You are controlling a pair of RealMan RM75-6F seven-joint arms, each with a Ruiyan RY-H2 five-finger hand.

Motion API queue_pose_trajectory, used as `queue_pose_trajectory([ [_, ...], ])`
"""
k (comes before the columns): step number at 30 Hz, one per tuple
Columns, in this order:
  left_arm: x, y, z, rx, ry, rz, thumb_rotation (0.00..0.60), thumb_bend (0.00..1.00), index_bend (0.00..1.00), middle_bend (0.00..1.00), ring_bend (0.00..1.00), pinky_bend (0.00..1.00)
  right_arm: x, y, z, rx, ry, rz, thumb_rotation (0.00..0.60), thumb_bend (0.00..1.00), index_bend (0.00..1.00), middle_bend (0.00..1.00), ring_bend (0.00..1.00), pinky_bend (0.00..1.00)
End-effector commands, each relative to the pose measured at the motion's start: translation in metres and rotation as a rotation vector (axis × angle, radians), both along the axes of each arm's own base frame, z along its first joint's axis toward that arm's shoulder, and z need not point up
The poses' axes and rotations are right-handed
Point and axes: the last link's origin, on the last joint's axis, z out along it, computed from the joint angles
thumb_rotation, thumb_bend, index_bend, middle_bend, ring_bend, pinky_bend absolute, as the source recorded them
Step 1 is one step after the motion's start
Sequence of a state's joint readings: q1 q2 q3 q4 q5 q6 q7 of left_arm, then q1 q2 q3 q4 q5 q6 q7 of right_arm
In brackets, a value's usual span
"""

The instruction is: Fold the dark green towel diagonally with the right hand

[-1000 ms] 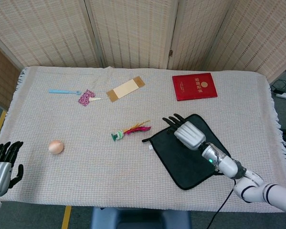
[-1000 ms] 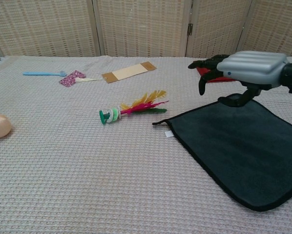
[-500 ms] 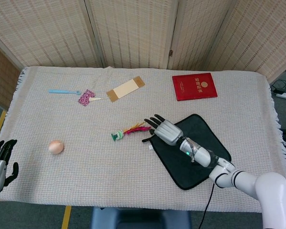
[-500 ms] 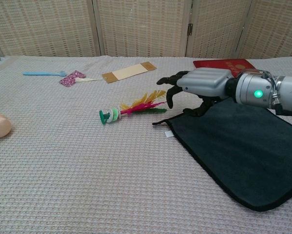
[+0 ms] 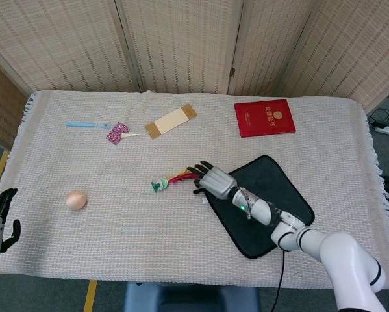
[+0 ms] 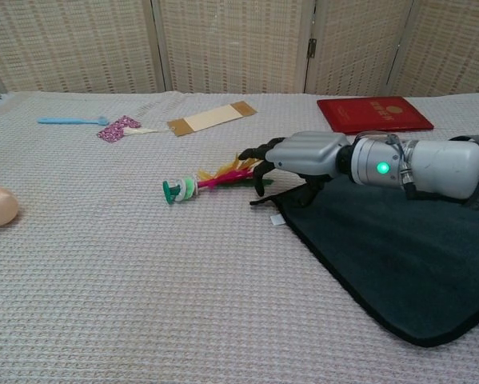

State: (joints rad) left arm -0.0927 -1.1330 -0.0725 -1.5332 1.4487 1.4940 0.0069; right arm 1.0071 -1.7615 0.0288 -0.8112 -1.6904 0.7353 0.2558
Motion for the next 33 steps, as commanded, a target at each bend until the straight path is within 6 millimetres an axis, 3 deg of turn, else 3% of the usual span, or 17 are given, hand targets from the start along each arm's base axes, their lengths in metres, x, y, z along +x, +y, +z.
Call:
queue_pose_trajectory([
  [1,-0.0005,0.0003,0.0003,0.001,-0.002,0.004,0.6,0.67,0.07,0.13,0.03,0.0,0.0008,-0.0001,-0.0022,0.005,0.0,0.0,0.6,0.55,0.38,0.0,0.0,0.0],
  [11,-0.0003,0.0005,0.0011,0.004,-0.003,0.002,0.6,0.67,0.05,0.13,0.03,0.0,0.0011,0.0,-0.0046,0.011,0.007,0.01,0.6,0.55,0.35,0.0,0.0,0.0],
  [19,-0.0002,0.0004,0.0008,0.003,-0.002,0.003,0.6,0.67,0.05,0.13,0.03,0.0,-0.0001,0.0009,-0.0037,0.005,0.017,0.024,0.6,0.55,0.46,0.0,0.0,0.0],
  [23,-0.0003,-0.0001,0.002,0.006,-0.001,0.006,0.6,0.67,0.05,0.13,0.03,0.0,-0.0047,-0.0001,-0.0017,-0.032,0.01,0.024,0.6,0.55,0.59,0.0,0.0,0.0],
  [33,0.0,-0.0003,0.0018,0.004,-0.001,0.006,0.6,0.67,0.05,0.13,0.03,0.0,-0.006,0.0,0.0043,-0.052,-0.023,0.025,0.6,0.55,0.63,0.0,0.01,0.0],
])
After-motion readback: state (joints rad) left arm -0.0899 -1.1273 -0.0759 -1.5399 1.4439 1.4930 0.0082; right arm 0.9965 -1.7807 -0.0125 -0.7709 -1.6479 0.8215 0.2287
